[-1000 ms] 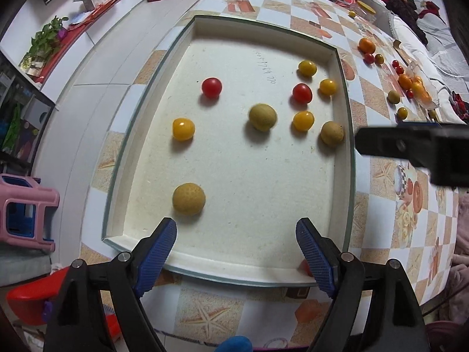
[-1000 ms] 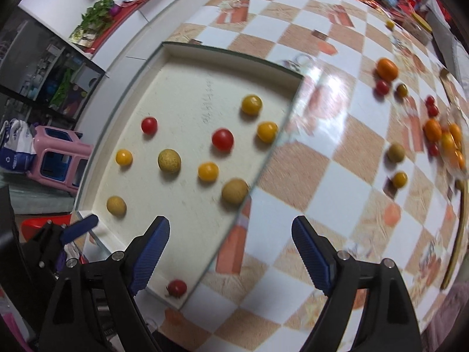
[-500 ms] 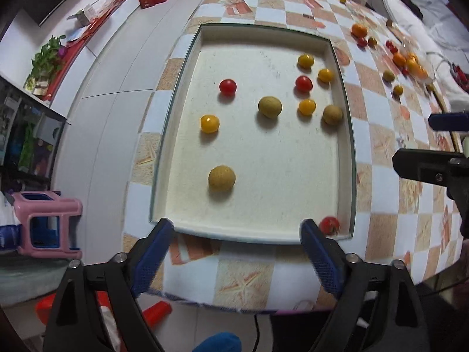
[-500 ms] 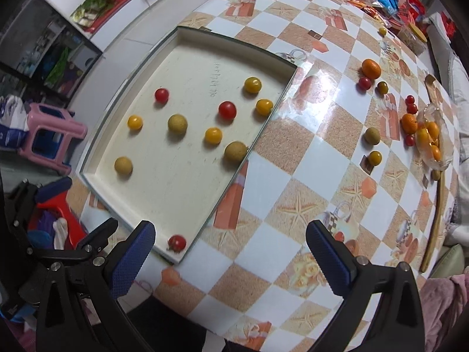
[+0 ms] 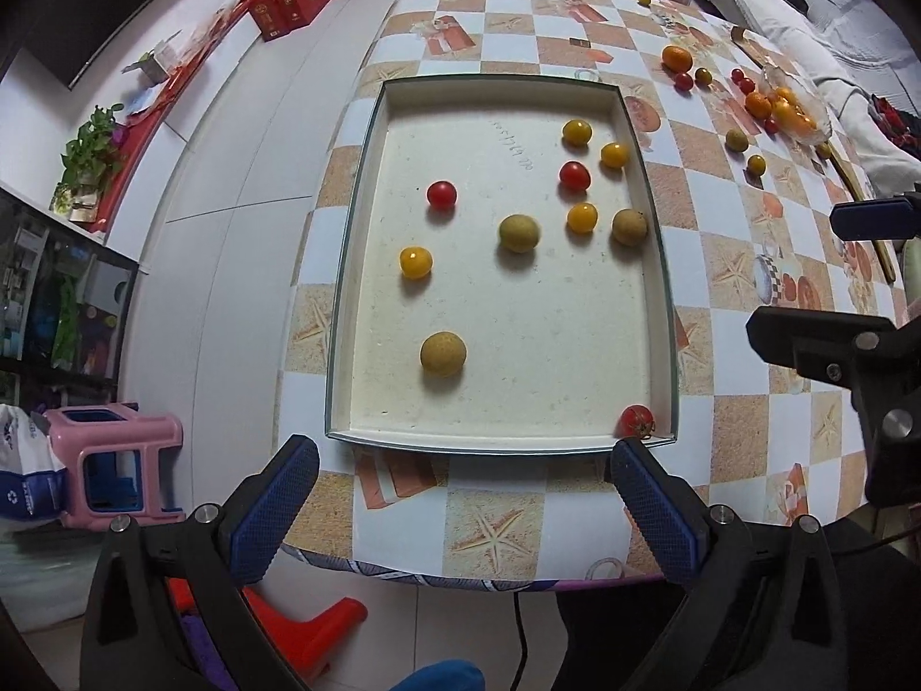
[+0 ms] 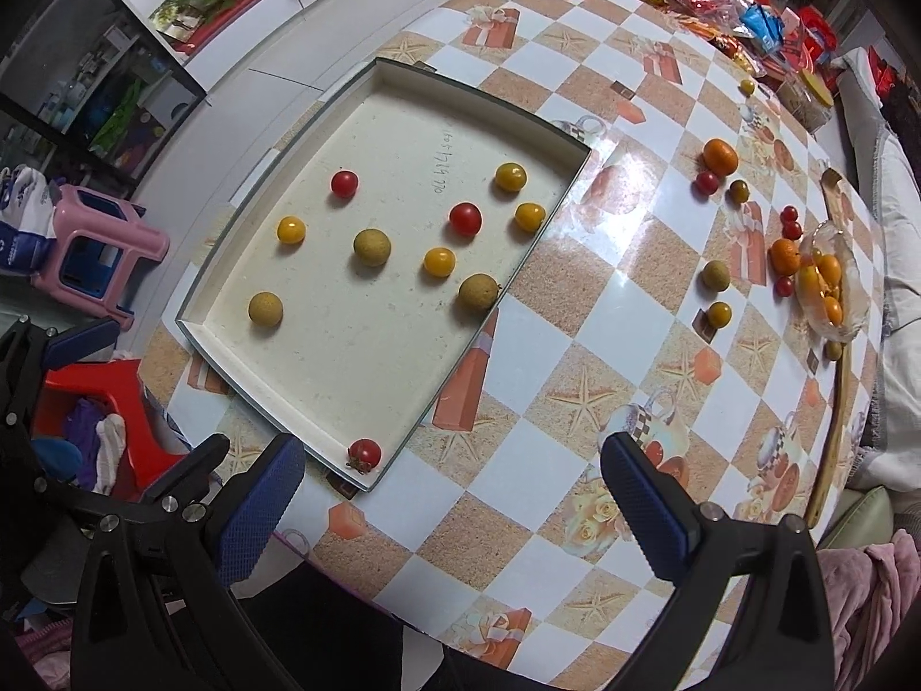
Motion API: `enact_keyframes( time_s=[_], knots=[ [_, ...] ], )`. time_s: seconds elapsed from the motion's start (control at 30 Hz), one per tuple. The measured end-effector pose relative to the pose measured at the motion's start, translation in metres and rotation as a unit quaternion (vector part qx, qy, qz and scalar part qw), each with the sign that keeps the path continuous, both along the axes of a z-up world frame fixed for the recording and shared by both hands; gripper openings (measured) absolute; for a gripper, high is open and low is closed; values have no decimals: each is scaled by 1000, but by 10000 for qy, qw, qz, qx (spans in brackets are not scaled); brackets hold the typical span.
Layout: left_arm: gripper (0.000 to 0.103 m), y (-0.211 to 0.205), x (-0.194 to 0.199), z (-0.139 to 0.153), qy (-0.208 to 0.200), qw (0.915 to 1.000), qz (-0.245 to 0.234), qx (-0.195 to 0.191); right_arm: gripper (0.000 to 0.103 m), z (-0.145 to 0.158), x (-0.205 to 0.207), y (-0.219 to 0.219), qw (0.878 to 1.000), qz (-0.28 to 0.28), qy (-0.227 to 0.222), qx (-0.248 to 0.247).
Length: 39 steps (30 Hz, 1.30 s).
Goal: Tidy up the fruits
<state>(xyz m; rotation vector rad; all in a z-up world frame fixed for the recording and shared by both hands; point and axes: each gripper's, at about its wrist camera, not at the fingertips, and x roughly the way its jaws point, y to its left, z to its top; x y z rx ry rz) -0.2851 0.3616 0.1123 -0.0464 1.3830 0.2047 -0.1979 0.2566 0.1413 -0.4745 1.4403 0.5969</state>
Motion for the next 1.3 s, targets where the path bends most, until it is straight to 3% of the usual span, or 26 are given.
enact_keyframes(
  time_s=[1.3],
  knots=[
    [102, -8, -2, 3, -8, 10000, -81, 4, 103, 1, -8, 10, 9999, 165, -23, 7]
  ],
)
